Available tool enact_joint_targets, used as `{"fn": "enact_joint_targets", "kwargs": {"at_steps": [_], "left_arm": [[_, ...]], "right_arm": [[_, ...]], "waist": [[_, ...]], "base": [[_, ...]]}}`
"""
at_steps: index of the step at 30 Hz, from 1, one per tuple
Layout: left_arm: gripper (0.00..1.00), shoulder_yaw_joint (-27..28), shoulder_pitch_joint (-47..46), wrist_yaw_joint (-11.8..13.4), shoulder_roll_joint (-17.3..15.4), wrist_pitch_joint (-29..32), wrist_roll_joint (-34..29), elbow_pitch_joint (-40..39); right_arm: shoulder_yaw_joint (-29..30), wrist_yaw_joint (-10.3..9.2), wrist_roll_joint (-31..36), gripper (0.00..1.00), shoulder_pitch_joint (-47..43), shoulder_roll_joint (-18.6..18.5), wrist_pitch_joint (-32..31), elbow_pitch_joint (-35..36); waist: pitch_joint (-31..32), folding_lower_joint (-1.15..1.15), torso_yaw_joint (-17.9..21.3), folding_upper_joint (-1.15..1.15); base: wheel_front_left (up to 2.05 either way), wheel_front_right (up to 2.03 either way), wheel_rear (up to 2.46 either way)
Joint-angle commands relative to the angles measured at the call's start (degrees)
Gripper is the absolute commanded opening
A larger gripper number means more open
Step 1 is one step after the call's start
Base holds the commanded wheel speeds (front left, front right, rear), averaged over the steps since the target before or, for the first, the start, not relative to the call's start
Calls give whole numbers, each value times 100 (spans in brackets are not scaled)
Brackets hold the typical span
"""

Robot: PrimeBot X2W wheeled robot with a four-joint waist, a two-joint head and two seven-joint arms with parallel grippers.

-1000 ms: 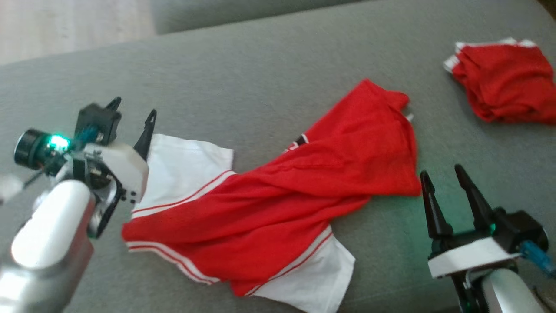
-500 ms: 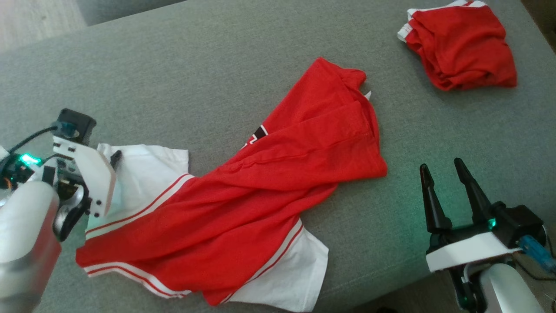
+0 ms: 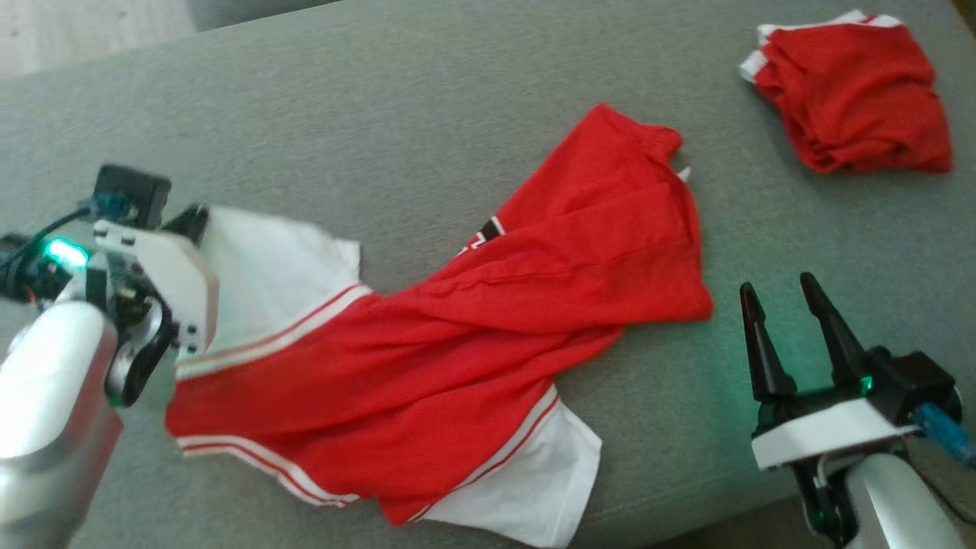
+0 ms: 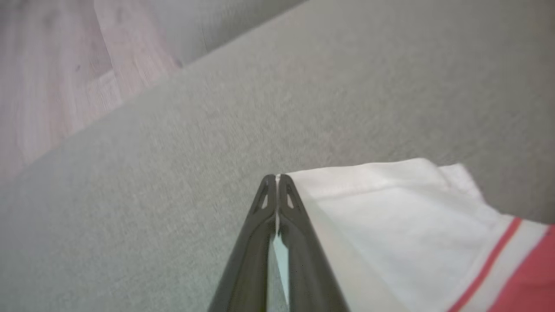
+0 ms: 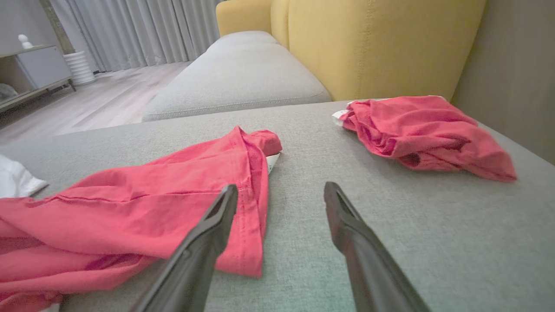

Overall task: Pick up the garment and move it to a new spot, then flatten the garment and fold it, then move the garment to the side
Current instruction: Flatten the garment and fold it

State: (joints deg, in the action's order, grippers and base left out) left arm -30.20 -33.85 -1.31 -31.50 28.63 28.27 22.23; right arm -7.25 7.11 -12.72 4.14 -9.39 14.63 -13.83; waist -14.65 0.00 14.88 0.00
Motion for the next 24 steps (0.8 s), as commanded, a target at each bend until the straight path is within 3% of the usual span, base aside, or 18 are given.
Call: {"fn": "enact_joint_targets", "kwargs": {"at_steps": [1, 6, 16, 24], "left_arm": [[0, 321, -360, 41, -175, -157, -19, -284], [0, 285, -503, 31, -160, -401, -135, -685], [0, 162, -599, -4, -208, -298, -189, -1057], [0, 150, -582, 8, -283, -246, -154, -1113]], "right_arm": [[-152, 37, -92, 100, 255, -152, 37, 97], [-408, 37, -294, 100, 728, -325, 37, -379], [-1739, 37, -1449, 100, 1602, -837, 37, -1796], [-2515, 37, -2214, 100, 2032, -1176, 37, -2118]], "waist": [[-4, 0, -138, 0], [-31, 0, -344, 0], [-13, 0, -571, 0], [-19, 0, -681, 0]], "base": [[0, 0, 0], [0, 0, 0], [0, 0, 0], [0, 0, 0]]}}
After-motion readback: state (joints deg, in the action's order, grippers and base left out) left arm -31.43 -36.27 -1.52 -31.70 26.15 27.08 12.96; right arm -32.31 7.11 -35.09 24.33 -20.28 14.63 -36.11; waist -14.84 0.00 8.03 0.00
